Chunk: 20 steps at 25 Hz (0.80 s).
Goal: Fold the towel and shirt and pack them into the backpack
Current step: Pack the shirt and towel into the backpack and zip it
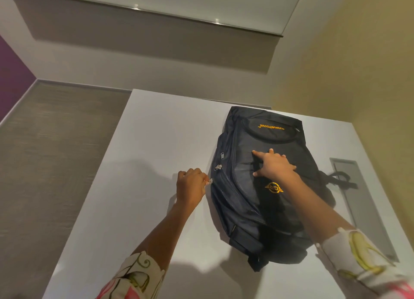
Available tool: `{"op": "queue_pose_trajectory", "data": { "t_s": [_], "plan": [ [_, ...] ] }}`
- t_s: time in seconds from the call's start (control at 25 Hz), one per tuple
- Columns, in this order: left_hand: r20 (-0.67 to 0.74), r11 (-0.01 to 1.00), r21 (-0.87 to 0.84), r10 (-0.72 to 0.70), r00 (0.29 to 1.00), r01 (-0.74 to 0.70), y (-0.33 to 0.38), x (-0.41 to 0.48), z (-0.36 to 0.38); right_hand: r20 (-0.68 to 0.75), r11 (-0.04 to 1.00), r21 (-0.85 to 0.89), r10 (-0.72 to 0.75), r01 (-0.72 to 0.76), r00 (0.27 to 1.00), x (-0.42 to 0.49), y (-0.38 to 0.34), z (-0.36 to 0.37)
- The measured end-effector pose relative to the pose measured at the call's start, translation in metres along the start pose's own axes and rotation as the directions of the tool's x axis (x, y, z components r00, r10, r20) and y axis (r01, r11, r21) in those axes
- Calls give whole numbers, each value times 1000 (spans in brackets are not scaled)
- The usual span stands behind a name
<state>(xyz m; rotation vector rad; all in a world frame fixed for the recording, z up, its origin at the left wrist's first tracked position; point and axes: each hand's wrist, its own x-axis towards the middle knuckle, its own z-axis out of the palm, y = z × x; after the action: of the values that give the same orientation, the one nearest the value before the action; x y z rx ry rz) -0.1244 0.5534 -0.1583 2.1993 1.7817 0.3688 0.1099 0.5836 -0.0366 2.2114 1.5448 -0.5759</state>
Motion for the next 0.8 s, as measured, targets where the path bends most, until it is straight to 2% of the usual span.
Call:
{"op": "queue_pose_trajectory", "data": {
  "t_s": [0.2,0.4,0.6,0.8],
  "plan": [
    [52,1000,15,-9,999,8,14,-20,-13,-20,1000,1,15,-15,1000,-6,-1,7],
    [24,1000,0,-20,1000,20,27,-46,-19,-51,1000,-7,28,-28,998,-10,-2,16],
    [-4,996,-70,-62,998,61,44,-68,-25,-57,999,3,37,-37,998,-11,-5,17],
    [27,989,-125,-79,996,82,62,-89,-27,-86,1000,4,31,-30,996,-12,-3,24]
  ]
}}
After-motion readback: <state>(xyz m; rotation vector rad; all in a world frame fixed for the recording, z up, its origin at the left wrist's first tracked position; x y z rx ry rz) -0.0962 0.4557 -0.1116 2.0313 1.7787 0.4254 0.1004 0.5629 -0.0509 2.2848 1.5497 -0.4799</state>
